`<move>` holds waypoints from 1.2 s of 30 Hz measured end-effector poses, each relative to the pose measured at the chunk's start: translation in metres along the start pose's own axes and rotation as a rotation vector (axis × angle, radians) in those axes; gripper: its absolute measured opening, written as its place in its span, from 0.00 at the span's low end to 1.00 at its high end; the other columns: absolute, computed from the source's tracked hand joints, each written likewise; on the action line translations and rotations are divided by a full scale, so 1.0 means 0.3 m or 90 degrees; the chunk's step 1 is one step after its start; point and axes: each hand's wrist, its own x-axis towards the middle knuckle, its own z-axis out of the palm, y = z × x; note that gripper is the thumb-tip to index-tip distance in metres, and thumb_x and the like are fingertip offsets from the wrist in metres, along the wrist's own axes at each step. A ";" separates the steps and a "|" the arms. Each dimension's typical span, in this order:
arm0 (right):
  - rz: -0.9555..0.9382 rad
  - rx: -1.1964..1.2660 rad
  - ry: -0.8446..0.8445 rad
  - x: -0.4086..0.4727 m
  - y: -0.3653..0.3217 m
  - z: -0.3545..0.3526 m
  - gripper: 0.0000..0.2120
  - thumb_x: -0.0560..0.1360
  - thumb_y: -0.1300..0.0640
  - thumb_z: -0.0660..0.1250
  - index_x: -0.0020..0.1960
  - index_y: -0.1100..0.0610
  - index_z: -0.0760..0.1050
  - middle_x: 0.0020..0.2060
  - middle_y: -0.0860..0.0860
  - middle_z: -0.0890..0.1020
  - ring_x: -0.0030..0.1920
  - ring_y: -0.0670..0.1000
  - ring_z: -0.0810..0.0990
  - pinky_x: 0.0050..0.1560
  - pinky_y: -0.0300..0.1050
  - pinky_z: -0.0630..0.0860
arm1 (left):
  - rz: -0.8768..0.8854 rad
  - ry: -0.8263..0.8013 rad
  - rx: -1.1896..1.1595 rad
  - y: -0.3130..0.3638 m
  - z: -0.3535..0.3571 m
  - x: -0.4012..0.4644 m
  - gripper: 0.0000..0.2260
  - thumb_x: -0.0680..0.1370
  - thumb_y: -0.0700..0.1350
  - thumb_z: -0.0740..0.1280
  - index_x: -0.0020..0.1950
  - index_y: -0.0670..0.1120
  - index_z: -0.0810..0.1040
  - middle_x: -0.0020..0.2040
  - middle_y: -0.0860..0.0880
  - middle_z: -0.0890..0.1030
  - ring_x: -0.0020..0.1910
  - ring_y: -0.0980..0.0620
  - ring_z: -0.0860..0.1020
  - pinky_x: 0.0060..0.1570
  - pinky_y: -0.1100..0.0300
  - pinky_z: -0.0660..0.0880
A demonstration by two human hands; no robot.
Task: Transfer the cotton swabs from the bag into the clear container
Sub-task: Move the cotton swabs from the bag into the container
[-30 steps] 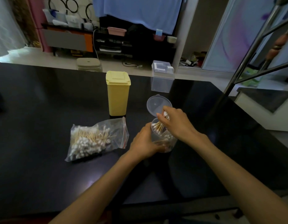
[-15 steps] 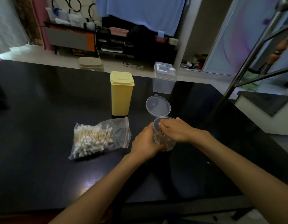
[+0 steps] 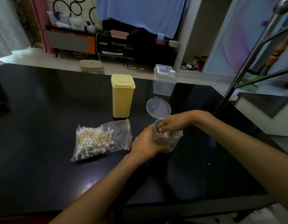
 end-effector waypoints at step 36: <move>-0.196 0.343 0.499 -0.082 0.017 0.135 0.09 0.78 0.58 0.62 0.55 0.52 0.79 0.45 0.48 0.82 0.46 0.42 0.79 0.48 0.37 0.76 | 0.041 0.149 0.096 -0.099 -0.342 -0.145 0.16 0.75 0.44 0.68 0.60 0.59 0.77 0.55 0.56 0.81 0.56 0.57 0.78 0.57 0.53 0.75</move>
